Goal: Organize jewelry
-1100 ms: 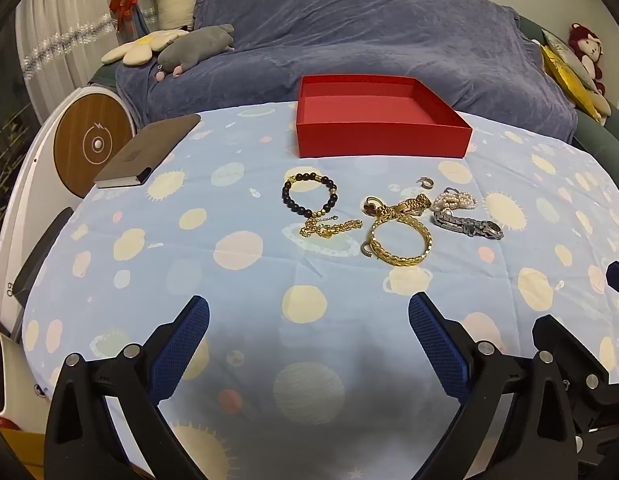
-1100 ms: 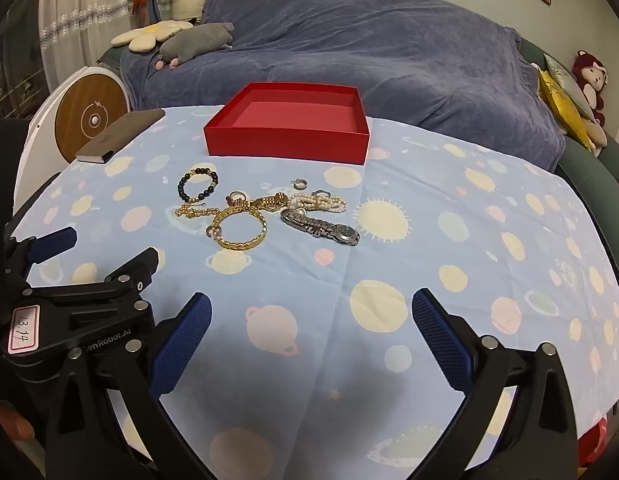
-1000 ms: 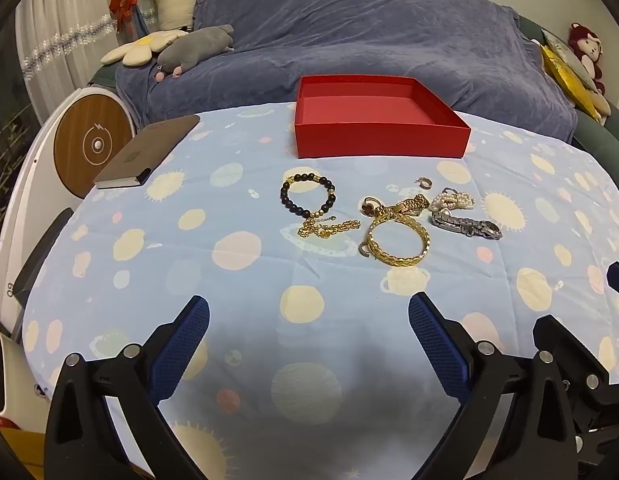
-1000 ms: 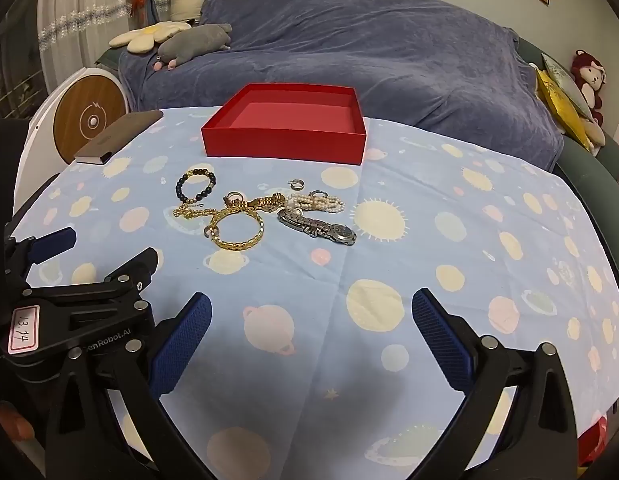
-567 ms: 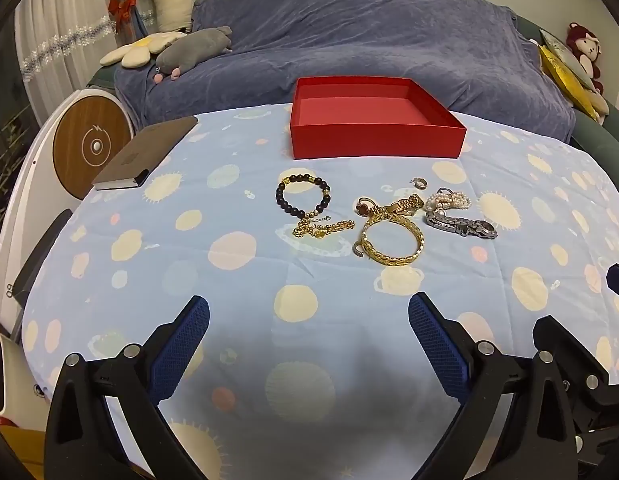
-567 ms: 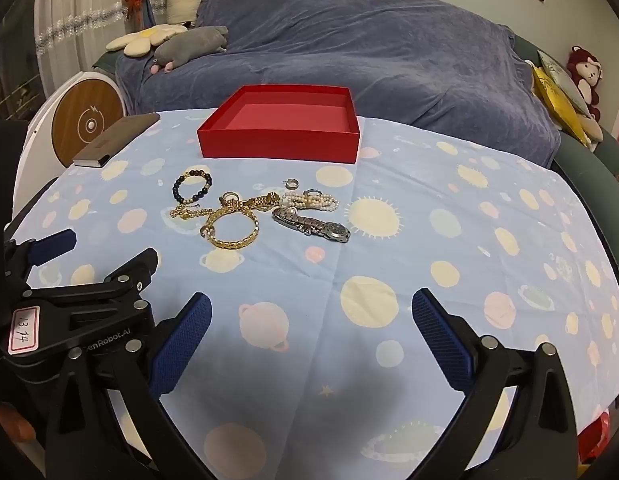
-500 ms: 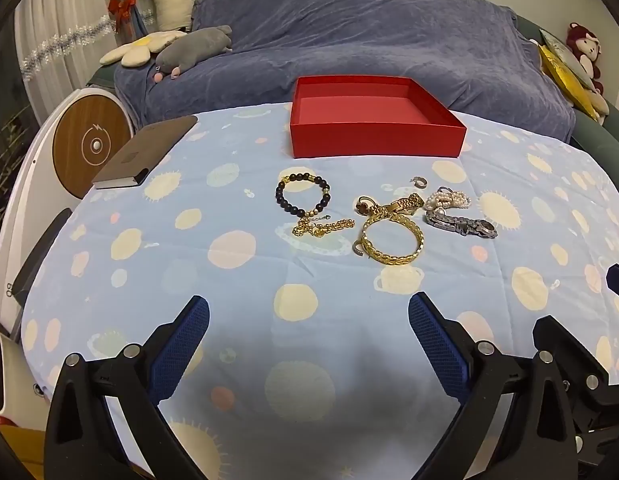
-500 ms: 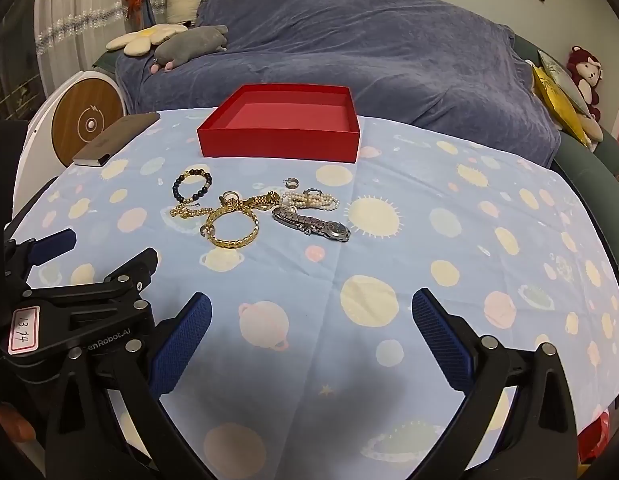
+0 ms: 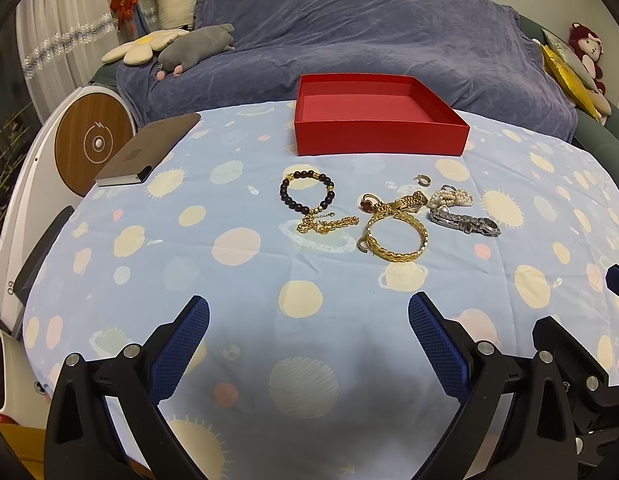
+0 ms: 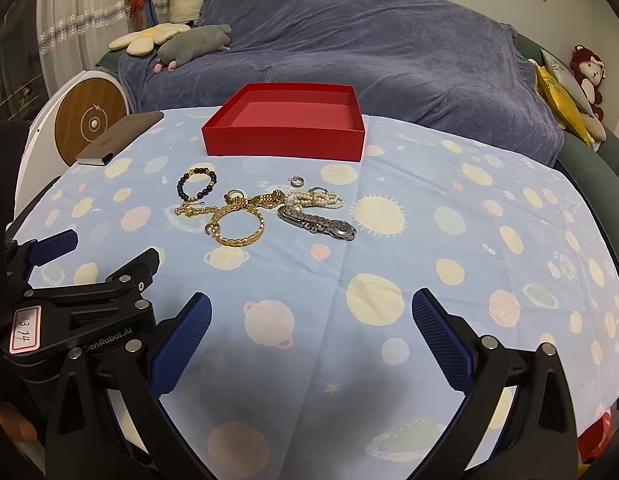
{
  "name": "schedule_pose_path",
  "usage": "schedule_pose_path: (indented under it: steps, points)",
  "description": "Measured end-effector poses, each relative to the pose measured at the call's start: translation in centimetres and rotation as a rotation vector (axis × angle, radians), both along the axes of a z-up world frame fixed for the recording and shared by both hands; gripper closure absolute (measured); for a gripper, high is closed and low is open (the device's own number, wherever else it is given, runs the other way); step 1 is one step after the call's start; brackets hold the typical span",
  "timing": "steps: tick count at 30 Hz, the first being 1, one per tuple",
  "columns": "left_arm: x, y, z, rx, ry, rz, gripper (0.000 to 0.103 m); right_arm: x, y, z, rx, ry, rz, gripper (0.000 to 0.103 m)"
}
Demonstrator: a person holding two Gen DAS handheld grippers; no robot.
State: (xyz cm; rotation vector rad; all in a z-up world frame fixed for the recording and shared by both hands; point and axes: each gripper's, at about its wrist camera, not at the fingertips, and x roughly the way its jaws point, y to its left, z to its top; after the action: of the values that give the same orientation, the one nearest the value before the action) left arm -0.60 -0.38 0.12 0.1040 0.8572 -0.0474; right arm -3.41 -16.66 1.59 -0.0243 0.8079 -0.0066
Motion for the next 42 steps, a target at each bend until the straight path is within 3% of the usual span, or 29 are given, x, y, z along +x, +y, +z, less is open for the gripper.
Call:
schedule_pose_path:
  steps: [42]
  points:
    - [-0.23,0.64,-0.06,0.000,0.006,0.004,0.006,0.10,0.61,-0.33,0.011,0.008,0.006,0.005]
